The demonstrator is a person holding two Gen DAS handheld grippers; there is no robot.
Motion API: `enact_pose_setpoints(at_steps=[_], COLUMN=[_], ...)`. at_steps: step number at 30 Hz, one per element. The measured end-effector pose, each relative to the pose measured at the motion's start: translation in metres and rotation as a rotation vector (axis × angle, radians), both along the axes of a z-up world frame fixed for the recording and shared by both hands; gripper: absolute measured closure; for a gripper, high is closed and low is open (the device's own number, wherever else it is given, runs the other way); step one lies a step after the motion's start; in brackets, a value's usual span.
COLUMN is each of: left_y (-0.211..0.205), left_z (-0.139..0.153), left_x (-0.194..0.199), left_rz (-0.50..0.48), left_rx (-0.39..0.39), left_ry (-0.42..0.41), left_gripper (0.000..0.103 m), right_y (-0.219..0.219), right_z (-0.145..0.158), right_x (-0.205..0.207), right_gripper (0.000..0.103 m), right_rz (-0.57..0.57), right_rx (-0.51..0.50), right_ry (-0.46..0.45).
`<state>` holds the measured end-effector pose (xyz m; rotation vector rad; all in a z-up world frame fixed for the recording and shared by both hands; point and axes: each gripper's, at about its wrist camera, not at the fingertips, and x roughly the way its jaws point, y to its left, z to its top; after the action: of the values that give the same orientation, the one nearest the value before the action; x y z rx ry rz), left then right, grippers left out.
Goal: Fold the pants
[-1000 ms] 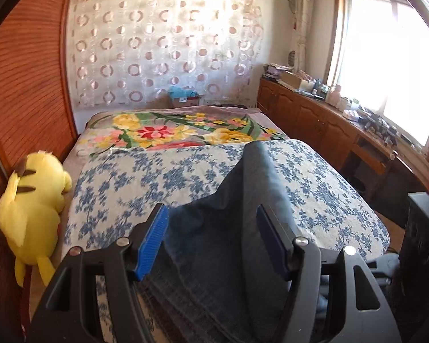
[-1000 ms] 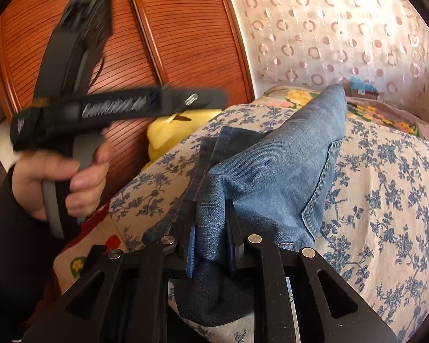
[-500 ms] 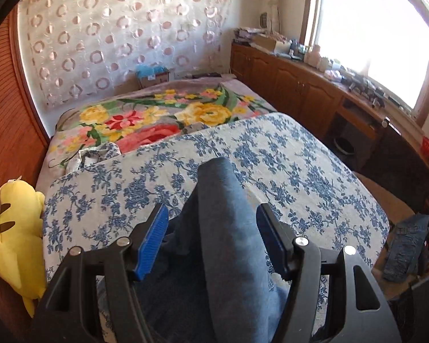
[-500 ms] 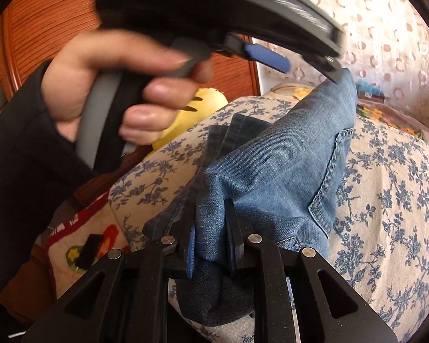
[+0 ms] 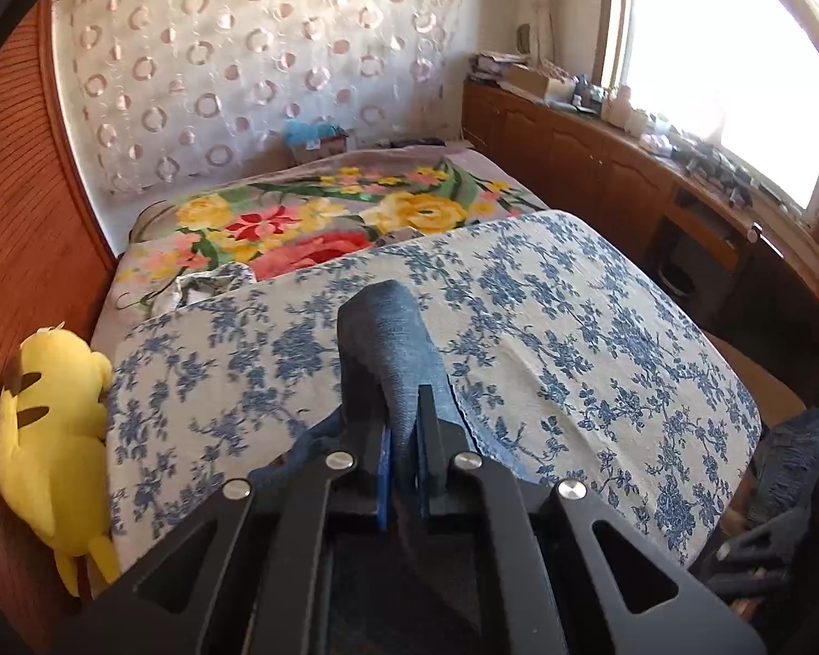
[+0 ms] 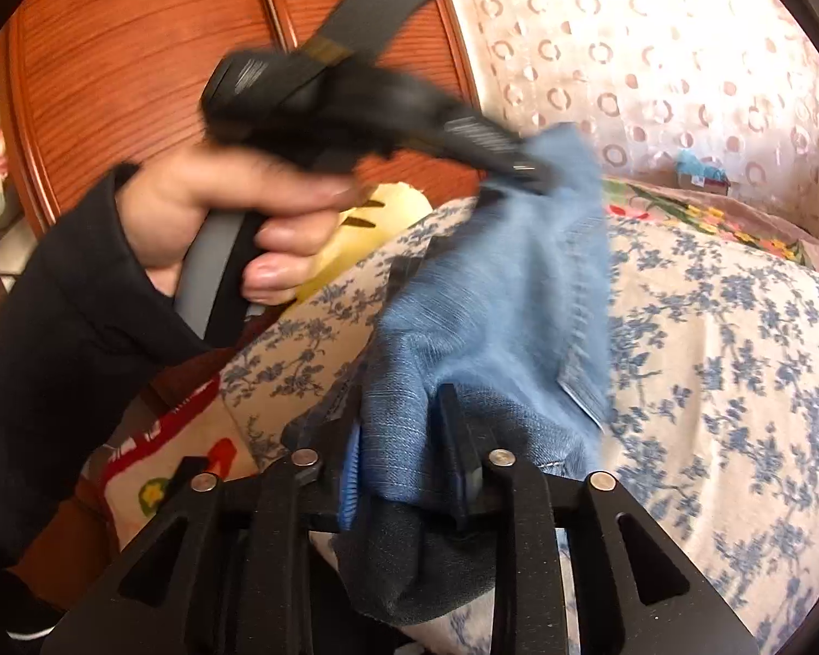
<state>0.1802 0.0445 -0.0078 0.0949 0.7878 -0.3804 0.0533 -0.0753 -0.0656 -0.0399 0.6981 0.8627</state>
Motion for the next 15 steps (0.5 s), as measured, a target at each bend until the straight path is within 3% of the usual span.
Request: enact_pose_setpoints(at_steps=[9,15], left_y=[0.040,0.063], left_z=[-0.008,-0.015], left_x=[-0.027,-0.045], left_rz=[0.057,0.090], left_rx=[-0.037,-0.077], left_ry=[-0.038,-0.057], left_gripper=[0.100,0.100], right_y=[-0.035,-0.041], right_z=[0.032,0.042], right_x=[-0.013,-0.013], right_gripper=[0.065,0.063], right_rz=[-0.044,-0.072], right_rx=[0.010,0.006], right_ry=[-0.043,-0.091])
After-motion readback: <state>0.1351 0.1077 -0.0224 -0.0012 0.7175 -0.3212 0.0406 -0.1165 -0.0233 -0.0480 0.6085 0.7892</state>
